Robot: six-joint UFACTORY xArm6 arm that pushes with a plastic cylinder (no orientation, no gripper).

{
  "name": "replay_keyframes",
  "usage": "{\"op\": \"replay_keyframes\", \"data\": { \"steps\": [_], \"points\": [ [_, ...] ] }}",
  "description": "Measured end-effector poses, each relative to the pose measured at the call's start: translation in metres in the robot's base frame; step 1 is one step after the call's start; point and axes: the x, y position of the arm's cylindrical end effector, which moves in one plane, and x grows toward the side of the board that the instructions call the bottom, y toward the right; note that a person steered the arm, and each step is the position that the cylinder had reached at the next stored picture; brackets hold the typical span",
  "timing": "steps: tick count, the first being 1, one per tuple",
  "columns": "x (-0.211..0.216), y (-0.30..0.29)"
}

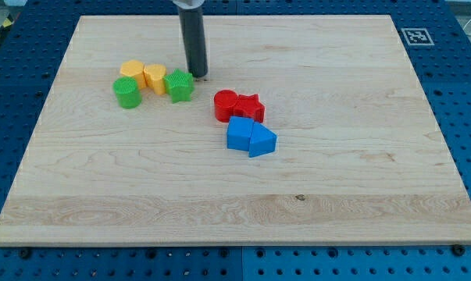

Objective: Push the yellow heart and the green star slightly left

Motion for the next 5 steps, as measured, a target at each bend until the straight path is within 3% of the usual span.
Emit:
{"op": "replay_keyframes", "data": {
  "steps": [3,5],
  "points": [
    [0.049,0.010],
    [0.052,-0.015]
  ]
}}
